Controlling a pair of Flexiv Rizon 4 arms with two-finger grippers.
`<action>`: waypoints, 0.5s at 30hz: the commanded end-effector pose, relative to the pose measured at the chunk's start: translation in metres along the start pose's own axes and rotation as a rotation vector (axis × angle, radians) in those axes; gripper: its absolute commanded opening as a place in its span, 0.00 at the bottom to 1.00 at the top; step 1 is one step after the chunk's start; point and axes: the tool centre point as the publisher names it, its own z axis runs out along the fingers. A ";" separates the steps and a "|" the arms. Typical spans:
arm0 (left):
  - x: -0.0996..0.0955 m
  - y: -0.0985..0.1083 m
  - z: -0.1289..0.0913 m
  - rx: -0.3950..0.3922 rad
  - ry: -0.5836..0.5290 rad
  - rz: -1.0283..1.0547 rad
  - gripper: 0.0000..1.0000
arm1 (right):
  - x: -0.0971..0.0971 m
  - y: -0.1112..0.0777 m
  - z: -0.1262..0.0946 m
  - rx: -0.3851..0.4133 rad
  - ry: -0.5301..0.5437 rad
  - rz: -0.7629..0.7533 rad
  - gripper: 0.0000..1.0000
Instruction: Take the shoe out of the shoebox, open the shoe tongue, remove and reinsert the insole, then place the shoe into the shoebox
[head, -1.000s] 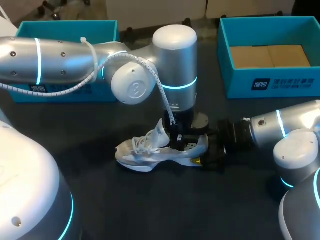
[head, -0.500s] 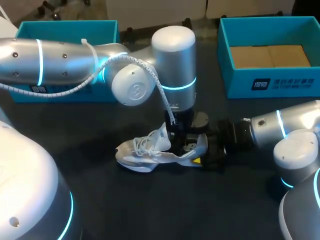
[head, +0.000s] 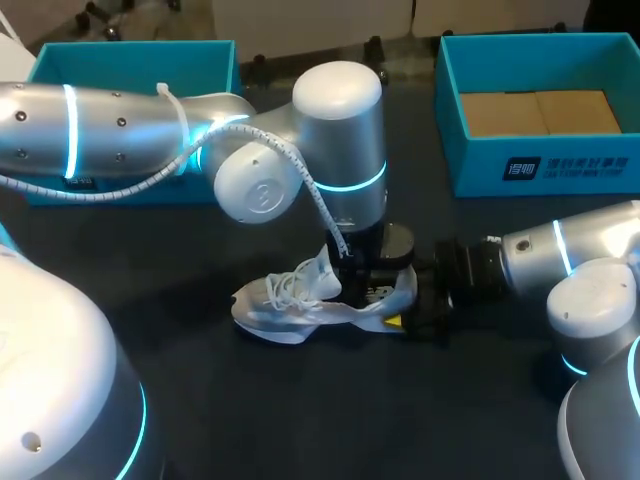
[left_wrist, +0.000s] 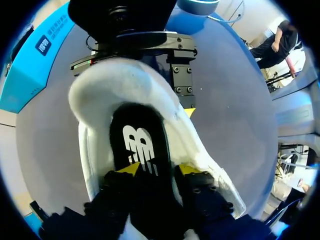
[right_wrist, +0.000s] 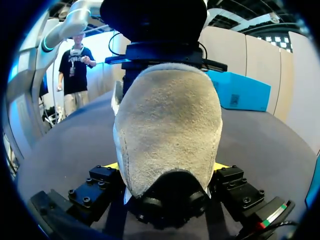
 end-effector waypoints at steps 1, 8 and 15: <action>-0.012 -0.001 0.037 0.002 -0.019 -0.011 0.38 | 0.002 -0.002 0.006 0.001 -0.001 0.000 0.00; -0.012 0.006 0.052 0.018 -0.058 -0.018 0.29 | 0.002 -0.002 0.006 0.001 -0.001 0.000 0.00; -0.014 0.011 0.048 0.026 -0.081 -0.020 0.00 | 0.002 -0.002 0.006 0.001 -0.001 0.000 0.00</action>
